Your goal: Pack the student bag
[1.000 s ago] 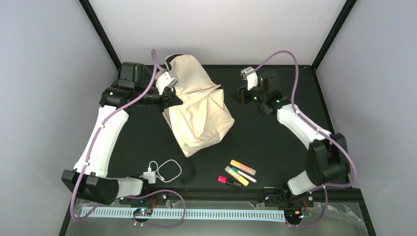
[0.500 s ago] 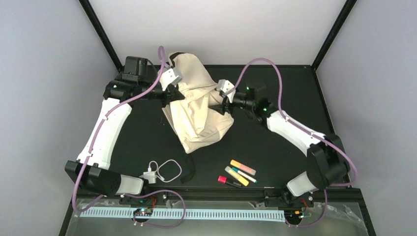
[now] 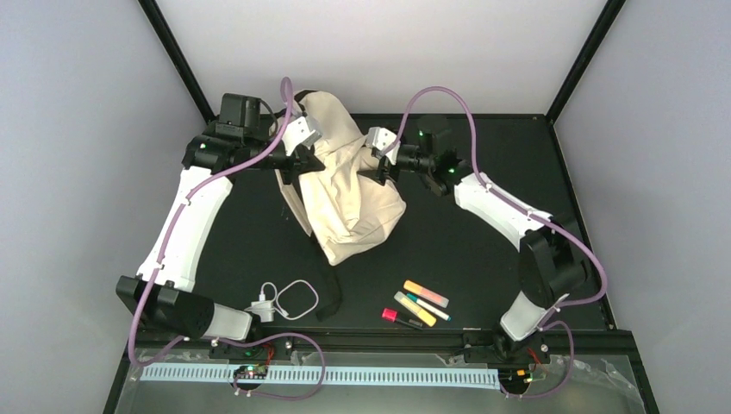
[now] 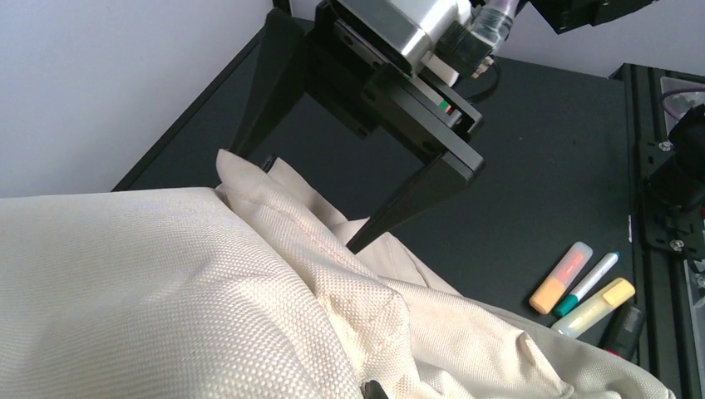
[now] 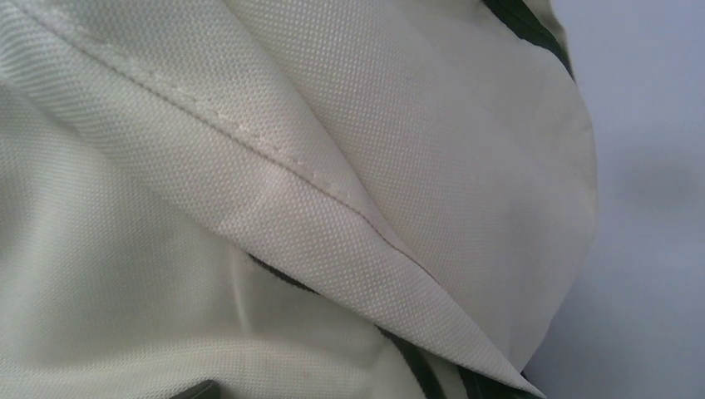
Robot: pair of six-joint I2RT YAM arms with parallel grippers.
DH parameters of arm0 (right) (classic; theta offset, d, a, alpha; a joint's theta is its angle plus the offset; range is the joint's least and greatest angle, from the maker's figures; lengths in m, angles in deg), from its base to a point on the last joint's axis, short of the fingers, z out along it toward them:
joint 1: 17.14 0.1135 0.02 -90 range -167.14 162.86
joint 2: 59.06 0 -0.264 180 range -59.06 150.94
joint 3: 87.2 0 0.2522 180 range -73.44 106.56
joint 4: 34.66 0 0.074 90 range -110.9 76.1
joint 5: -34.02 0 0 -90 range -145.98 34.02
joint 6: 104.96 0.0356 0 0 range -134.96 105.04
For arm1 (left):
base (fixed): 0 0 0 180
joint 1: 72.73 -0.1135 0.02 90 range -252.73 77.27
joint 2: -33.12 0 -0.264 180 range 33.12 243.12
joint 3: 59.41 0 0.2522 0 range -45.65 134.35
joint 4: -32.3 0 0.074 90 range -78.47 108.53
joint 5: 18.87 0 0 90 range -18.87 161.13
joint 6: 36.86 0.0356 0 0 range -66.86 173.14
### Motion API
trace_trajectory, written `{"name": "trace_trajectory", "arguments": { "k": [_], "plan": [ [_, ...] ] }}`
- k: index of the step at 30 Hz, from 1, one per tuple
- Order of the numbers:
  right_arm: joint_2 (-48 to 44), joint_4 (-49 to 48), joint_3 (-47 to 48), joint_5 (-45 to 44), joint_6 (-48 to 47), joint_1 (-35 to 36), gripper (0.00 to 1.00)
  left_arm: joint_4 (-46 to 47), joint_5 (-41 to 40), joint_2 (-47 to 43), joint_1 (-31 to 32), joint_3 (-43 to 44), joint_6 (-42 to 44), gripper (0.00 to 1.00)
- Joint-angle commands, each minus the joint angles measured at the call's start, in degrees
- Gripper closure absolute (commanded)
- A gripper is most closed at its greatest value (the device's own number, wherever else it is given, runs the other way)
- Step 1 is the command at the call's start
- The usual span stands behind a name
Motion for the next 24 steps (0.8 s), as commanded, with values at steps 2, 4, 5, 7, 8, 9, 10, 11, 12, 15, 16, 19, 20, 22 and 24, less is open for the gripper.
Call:
{"name": "trace_trajectory", "arguments": {
  "k": [2, 4, 5, 7, 8, 9, 10, 11, 12, 15, 16, 19, 20, 22, 24],
  "plan": [
    [4.15, 7.59, 8.33, 5.21, -6.85, -0.2, 0.14, 2.57, 3.02, 0.09, 0.83, 5.04, 5.5, 0.98],
    [6.71, 16.22, 12.87, 7.66, -10.44, -0.2, 0.15, 2.32, 2.92, 0.52, 0.93, 5.68, 6.43, 0.98],
    [8.05, 20.3, 15.05, 8.32, -11.59, -0.2, 0.16, 2.4, 2.75, 0.79, 0.94, 6.04, 6.66, 0.98],
    [9.99, 28.79, 17.8, 9.72, -12.47, -0.2, 0.17, 2.49, 2.35, 1.31, 0.96, 6.55, 6.79, 0.98],
    [10.52, 31.29, 18.33, 10.64, -12.78, -0.22, 0.18, 2.45, 2.14, 1.49, 0.96, 6.74, 7.07, 0.98],
    [10.81, 33.35, 18.35, 12.36, -13.2, -0.2, 0.19, 2.41, 2.0, 1.7, 0.96, 6.84, 7.38, 0.98],
    [11.04, 35.01, 18.14, 13.4, -13.65, -0.2, 0.2, 2.33, 1.75, 1.91, 0.96, 6.93, 7.69, 0.98],
    [10.97, 35.77, 17.48, 14.39, -14.23, -0.2, 0.2, 2.25, 1.56, 2.03, 0.96, 6.97, 7.96, 0.98],
    [10.91, 36.15, 16.65, 15.0, -14.34, -0.2, 0.21, 2.33, 1.16, 2.06, 0.96, 6.98, 8.18, 0.98],
    [12.29, 41.58, 17.97, 15.68, -14.77, -0.2, 0.24, 2.35, -0.09, 1.92, 0.96, 7.14, 8.43, 0.98],
    [12.87, 43.39, 19.12, 15.95, -14.89, -0.22, 0.27, 2.24, -0.7, 1.89, 0.96, 7.23, 8.48, 0.98],
    [13.11, 44.94, 19.99, 15.79, -12.77, -0.2, 0.62, 2.36, -3.21, 1.63, 0.88, 7.17, 8.57, 0.98],
    [12.61, 44.44, 19.68, 15.0, -11.93, -0.2, 0.72, 2.55, -4.26, 1.6, 0.87, 6.97, 8.45, 0.99],
    [10.26, 40.95, 17.8, 11.72, -9.11, -0.2, 0.85, 3.61, -6.36, 1.42, 0.74, 6.16, 8.17, 0.98],
    [6.64, 33.25, 14.03, 5.63, -4.61, -0.35, 0.97, 5.21, -8.5, 1.13, 0.64, 5.09, 7.59, 0.98]
  ]
}}
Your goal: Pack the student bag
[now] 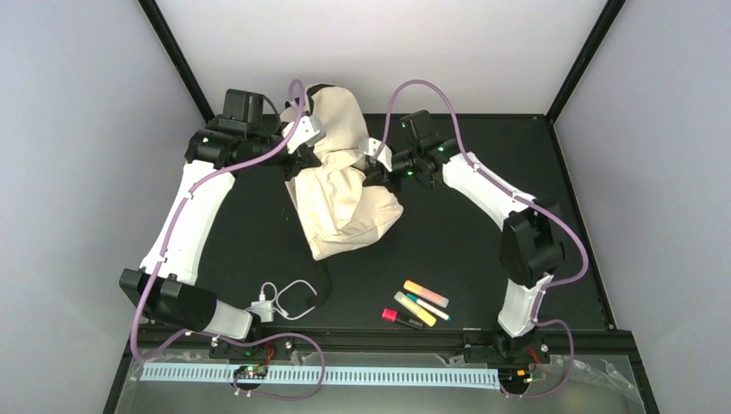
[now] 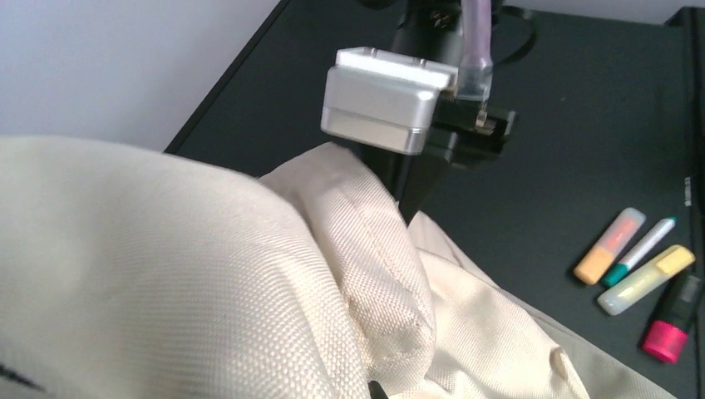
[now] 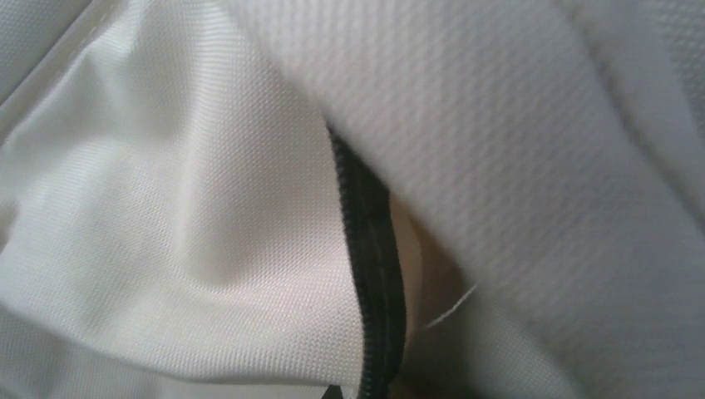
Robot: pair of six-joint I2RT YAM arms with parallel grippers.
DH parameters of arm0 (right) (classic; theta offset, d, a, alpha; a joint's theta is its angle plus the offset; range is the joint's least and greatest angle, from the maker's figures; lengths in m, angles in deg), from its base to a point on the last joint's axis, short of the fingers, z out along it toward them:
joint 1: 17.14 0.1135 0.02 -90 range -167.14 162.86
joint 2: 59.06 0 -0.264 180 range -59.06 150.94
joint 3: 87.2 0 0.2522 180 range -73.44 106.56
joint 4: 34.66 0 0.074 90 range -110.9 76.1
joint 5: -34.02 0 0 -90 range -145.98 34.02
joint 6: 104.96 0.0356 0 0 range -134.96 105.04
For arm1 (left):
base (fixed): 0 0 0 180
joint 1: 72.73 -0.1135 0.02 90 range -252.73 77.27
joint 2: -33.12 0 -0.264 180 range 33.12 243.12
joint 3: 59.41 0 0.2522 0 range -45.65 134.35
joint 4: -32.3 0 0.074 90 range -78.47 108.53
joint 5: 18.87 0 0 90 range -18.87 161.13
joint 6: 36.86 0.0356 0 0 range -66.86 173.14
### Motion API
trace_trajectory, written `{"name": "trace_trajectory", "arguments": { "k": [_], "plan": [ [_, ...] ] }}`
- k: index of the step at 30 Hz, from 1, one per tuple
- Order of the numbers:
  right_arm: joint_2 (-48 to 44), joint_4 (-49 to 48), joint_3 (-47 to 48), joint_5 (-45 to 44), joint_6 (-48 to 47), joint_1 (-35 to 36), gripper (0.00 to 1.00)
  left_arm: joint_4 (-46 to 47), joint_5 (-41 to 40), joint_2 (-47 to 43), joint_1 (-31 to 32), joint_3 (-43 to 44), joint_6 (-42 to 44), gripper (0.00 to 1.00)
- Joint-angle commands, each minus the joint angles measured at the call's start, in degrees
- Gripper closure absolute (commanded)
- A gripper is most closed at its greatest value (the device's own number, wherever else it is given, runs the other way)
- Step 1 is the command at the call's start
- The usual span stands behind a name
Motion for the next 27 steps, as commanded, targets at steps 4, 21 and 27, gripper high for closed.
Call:
{"name": "trace_trajectory", "arguments": {
  "k": [4, 21, 27],
  "plan": [
    [-12.32, -21.65, -11.28, -11.7, 15.54, -2.67, 0.99, 11.94, -8.79, -1.27, -0.03, 1.61, 0.53, 0.98],
    [-28.89, -43.99, -40.97, -37.37, 3.84, 14.32, 0.99, 22.99, -19.24, -1.08, -0.05, -11.41, -6.75, 0.92],
    [-24.48, -43.7, -44.98, -44.19, 2.9, 23.35, 0.99, 15.88, -5.63, -4.23, -0.29, -19.97, -5.0, 0.34]
  ]
}}
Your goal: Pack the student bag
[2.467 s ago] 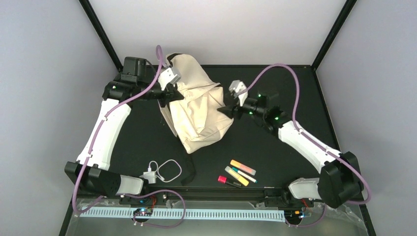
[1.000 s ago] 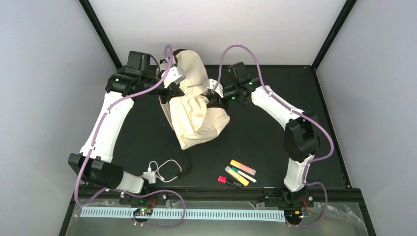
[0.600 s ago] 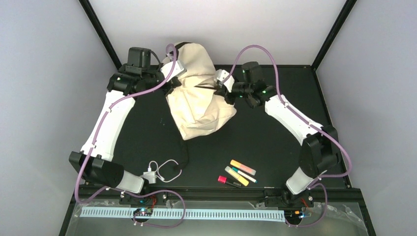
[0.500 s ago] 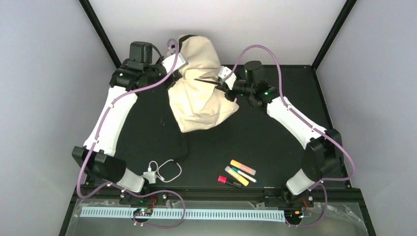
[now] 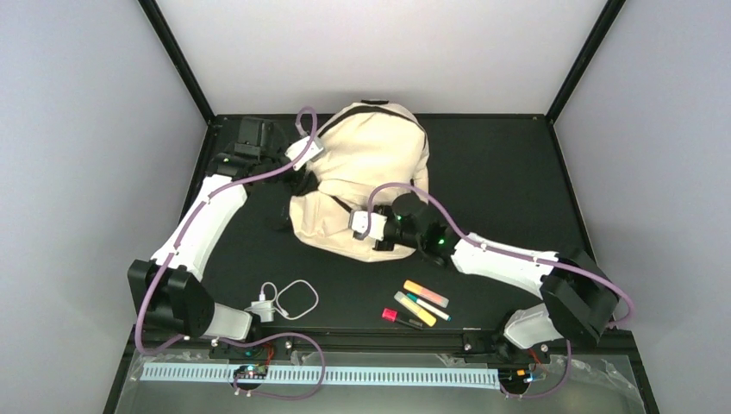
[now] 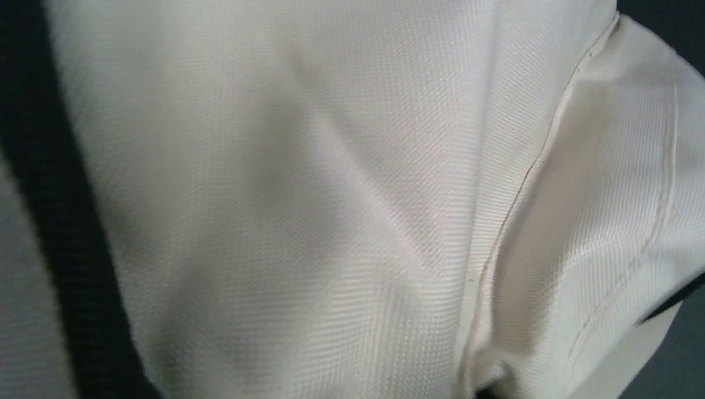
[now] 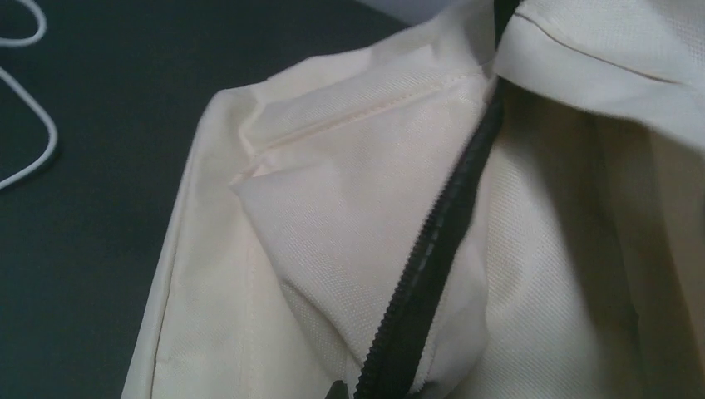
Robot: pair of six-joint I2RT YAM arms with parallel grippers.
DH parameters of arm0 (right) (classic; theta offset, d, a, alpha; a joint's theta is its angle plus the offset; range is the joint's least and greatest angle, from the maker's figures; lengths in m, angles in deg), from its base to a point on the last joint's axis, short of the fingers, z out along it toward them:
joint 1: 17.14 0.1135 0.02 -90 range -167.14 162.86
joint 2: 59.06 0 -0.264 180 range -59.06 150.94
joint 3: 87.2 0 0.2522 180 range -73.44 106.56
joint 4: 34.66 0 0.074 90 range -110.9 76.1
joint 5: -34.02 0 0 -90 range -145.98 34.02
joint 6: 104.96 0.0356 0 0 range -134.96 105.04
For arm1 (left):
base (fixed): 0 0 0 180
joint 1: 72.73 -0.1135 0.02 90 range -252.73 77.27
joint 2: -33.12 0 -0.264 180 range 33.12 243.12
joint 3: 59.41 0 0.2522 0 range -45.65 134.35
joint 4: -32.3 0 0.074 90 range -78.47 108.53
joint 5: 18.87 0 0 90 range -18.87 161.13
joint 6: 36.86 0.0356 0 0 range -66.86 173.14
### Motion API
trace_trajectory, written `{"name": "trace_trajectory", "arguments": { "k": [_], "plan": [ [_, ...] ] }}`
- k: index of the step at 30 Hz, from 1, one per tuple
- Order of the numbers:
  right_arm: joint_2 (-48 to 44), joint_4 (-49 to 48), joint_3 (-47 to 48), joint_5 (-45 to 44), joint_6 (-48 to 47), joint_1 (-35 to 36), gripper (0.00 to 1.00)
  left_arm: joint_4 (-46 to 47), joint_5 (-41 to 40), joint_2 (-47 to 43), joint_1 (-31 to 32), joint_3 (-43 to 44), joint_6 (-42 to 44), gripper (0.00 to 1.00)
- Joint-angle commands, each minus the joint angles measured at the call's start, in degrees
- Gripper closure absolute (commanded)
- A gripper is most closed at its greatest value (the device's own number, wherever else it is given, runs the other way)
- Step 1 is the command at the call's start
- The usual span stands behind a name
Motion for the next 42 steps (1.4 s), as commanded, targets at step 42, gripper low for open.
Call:
{"name": "trace_trajectory", "arguments": {
  "k": [42],
  "plan": [
    [0.45, 2.98, 8.57, 9.84, 2.46, 2.53, 0.99, -8.53, 25.34, 38.09, -4.58, 34.78, -13.75, 0.01]
  ]
}}
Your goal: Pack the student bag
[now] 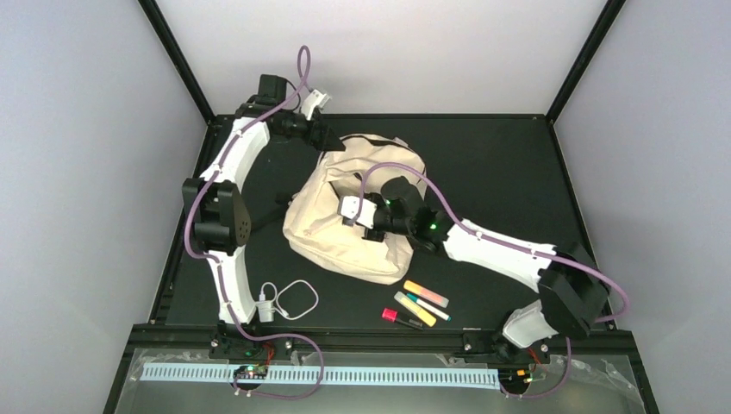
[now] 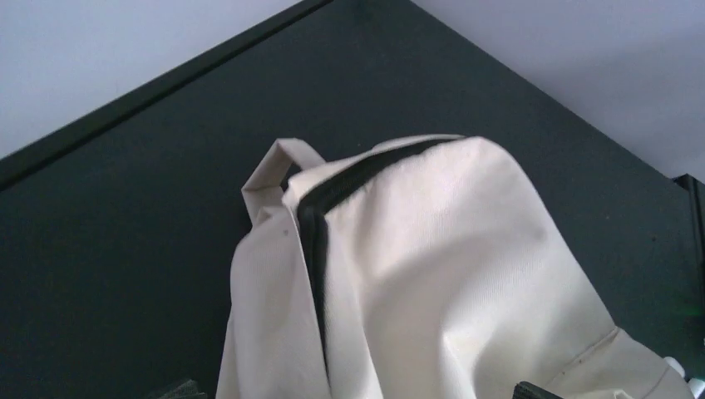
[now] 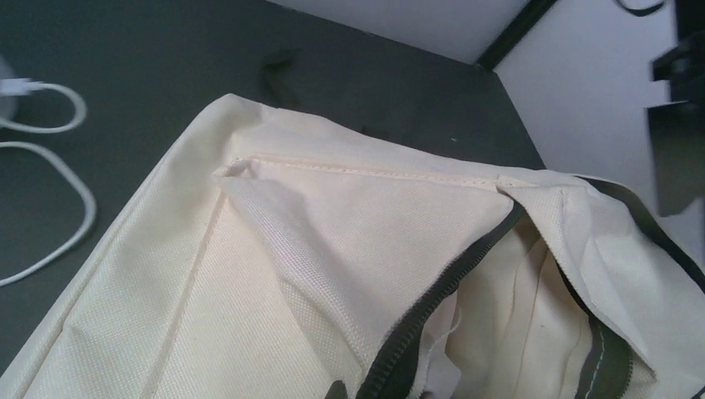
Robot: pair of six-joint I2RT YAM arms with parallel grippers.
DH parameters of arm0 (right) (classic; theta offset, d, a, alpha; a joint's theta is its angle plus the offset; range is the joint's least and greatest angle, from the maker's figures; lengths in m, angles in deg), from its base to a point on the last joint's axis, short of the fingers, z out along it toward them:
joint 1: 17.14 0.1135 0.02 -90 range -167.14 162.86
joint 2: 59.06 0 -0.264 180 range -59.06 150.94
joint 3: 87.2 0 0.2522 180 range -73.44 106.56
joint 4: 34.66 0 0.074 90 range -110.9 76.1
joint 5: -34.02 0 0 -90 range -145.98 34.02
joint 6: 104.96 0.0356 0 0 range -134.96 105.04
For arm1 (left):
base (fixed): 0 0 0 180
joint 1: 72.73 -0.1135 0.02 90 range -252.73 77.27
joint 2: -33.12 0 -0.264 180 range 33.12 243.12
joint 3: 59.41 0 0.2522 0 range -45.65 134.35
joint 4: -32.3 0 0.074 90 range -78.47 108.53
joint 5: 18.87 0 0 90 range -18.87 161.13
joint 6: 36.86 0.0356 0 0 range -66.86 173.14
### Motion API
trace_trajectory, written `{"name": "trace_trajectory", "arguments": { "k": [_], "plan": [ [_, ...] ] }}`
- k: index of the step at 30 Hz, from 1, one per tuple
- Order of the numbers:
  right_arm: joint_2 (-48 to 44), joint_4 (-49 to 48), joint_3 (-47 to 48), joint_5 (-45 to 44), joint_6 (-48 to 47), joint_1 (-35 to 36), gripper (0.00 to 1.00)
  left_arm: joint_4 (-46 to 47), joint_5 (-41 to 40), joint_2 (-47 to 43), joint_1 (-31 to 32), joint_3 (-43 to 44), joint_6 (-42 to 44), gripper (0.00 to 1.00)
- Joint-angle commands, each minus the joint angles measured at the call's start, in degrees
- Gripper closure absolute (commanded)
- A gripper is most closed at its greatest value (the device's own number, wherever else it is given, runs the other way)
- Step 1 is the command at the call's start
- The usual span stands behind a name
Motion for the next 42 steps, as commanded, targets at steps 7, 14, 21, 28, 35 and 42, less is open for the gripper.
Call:
{"name": "trace_trajectory", "arguments": {
  "k": [7, 14, 21, 28, 35, 42],
  "plan": [
    [-1.61, -3.21, -0.59, 7.08, -3.84, -0.31, 0.99, -17.6, 0.04, 7.53, 3.51, 4.02, 6.39, 0.01],
    [-1.89, -3.89, -0.7, 5.34, -1.95, -1.1, 0.98, -16.17, -1.78, 5.34, 4.56, -0.2, 7.04, 0.56],
    [-4.61, -3.14, -1.67, 1.25, 4.74, -1.41, 0.56, -8.26, -10.03, 0.75, 2.62, 1.84, 1.07, 0.53],
    [-10.23, 2.43, 0.01, -3.37, 15.5, -1.84, 0.01, -12.91, -15.33, -12.33, -4.29, 2.05, 4.38, 0.01],
    [-15.83, 9.58, 0.19, -9.29, 26.47, -1.82, 0.0, -33.96, -40.2, -32.66, -6.34, -13.98, 23.64, 0.01],
    [-21.57, 7.85, -6.69, -7.16, 27.27, -1.79, 0.0, -42.65, -44.43, -49.39, -6.24, -48.35, 28.51, 0.05]
  ]
}}
